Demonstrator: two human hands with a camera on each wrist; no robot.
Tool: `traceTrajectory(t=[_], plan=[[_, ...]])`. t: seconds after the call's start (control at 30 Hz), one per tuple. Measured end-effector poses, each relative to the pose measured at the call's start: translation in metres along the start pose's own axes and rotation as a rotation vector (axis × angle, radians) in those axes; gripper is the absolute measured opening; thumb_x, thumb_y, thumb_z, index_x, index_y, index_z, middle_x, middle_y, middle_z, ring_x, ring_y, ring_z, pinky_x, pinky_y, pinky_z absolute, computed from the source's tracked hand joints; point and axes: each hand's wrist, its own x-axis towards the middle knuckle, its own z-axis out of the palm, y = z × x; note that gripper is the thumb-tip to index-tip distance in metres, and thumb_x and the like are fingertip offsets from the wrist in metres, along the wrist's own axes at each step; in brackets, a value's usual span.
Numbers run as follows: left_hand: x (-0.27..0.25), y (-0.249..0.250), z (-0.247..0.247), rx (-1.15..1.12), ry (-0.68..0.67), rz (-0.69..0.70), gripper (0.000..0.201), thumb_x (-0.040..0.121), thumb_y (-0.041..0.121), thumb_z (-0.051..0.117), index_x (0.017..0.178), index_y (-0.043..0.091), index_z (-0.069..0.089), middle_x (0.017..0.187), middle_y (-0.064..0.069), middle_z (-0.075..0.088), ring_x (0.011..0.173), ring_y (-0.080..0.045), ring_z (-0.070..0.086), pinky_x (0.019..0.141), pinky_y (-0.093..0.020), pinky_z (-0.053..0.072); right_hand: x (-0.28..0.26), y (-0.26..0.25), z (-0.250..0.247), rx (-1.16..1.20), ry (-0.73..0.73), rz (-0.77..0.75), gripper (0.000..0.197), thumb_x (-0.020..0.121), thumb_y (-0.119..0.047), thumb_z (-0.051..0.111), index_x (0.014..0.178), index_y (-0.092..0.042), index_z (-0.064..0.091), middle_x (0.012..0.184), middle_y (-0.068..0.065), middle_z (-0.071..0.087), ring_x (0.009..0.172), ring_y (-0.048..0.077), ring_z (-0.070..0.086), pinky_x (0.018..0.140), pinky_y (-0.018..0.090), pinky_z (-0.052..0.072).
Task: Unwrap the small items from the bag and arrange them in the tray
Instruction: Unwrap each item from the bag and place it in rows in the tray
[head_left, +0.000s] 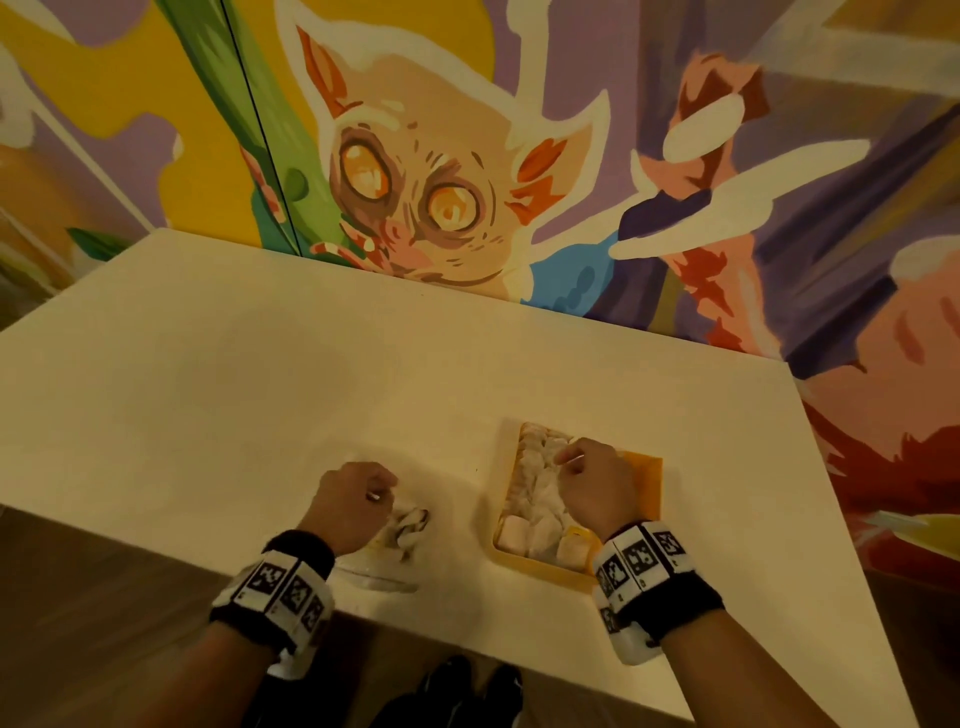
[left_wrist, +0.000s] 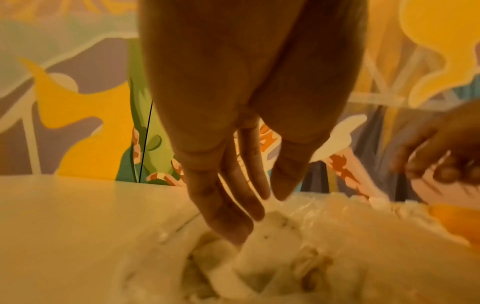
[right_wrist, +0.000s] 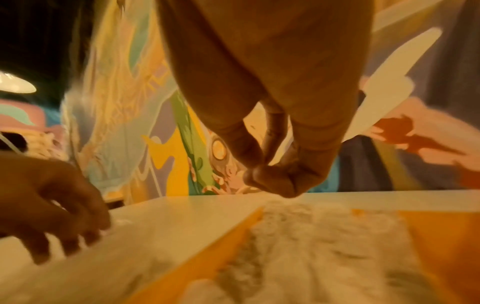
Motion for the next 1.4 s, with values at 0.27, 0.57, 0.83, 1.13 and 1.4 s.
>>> traceTrajectory(t=[0.27,0.57,0.83,1.13,1.4], plan=[[0.004,-0.01,0.022,0.371,-0.327,0.213,0.014,0.083,0.036,0.063,0.083,0.024,0.056,0.077,0.015,0.047,0.086,-0.015,0.046,0.073,-0.025,0.033,-0.049,-0.039,0.073,0.08,-0.431,-0.107,0.008,0.09,-0.022,0.057,0.093,-0.024,0.064,0.088,0.007,0.072,0.078,0.023,0.069,0.072,0.037,0.059],[0.009,-0.01,0.04,0.343,-0.309,0.154,0.021,0.091,0.019,0.052,0.107,0.017,0.066,0.114,-0.006,0.067,0.104,-0.024,0.059,0.085,-0.028,0.044,-0.065,-0.037,0.105,-0.034,-0.519,-0.098,0.038,0.093,-0.03,0.058,0.128,-0.016,0.057,0.124,0.007,0.061,0.104,0.027,0.065,0.091,0.033,0.052],[0.007,-0.014,0.048,0.298,-0.207,0.139,0.013,0.086,0.018,0.057,0.094,0.017,0.067,0.103,-0.005,0.069,0.094,-0.022,0.062,0.074,-0.027,0.044,-0.065,-0.034,0.107,0.005,-0.515,-0.071,0.04,0.091,-0.028,0.058,0.128,-0.014,0.057,0.122,0.011,0.064,0.107,0.029,0.064,0.093,0.038,0.053],[0.002,-0.021,0.012,0.231,-0.014,0.106,0.022,0.095,0.032,0.048,0.11,0.036,0.063,0.104,0.007,0.067,0.101,-0.023,0.059,0.086,-0.036,0.041,-0.062,-0.031,0.108,-0.009,-0.516,-0.049,0.041,0.088,-0.032,0.06,0.127,-0.018,0.057,0.121,0.008,0.063,0.101,0.029,0.066,0.092,0.041,0.054],[-0.006,-0.023,-0.01,-0.31,0.002,0.092,0.014,0.094,0.017,0.059,0.085,0.022,0.068,0.079,-0.001,0.067,0.076,-0.021,0.062,0.068,-0.035,0.048,-0.061,-0.037,0.098,-0.071,-0.287,-0.237,0.03,0.091,-0.031,0.059,0.12,-0.022,0.058,0.123,0.004,0.05,0.114,0.019,0.053,0.092,0.022,0.038]])
